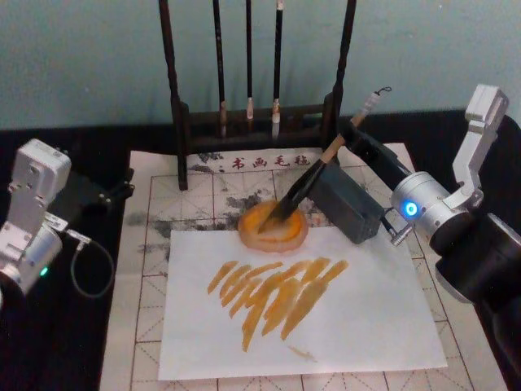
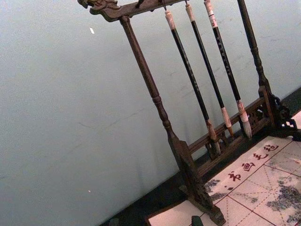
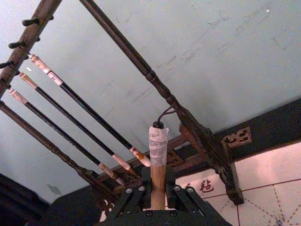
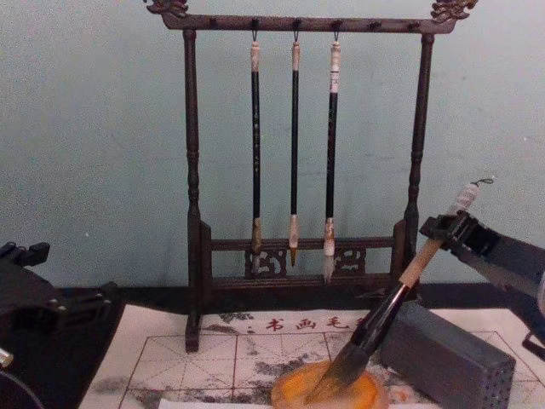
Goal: Pick up the brush from the inkstone, write on the paper, then place the brush back to its original position.
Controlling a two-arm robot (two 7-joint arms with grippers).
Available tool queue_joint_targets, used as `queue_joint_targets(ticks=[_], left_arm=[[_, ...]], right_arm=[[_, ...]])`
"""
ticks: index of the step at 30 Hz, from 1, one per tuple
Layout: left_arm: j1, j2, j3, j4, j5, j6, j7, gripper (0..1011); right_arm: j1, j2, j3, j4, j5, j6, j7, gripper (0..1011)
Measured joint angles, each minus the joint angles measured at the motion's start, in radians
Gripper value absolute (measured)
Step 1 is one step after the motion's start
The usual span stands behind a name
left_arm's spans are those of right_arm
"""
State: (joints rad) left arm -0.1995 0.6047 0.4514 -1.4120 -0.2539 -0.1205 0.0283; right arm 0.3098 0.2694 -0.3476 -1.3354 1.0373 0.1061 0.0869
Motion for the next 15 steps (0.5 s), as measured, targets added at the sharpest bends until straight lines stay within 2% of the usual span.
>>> queue_joint_targets(ticks=[15], left_arm=[[0.000, 0.000, 0.000, 0.000, 0.000, 0.000, 0.000, 1001]], right_arm=[[-0.006, -0.002, 0.019, 0.001, 0.023, 0.031, -0.022, 200]])
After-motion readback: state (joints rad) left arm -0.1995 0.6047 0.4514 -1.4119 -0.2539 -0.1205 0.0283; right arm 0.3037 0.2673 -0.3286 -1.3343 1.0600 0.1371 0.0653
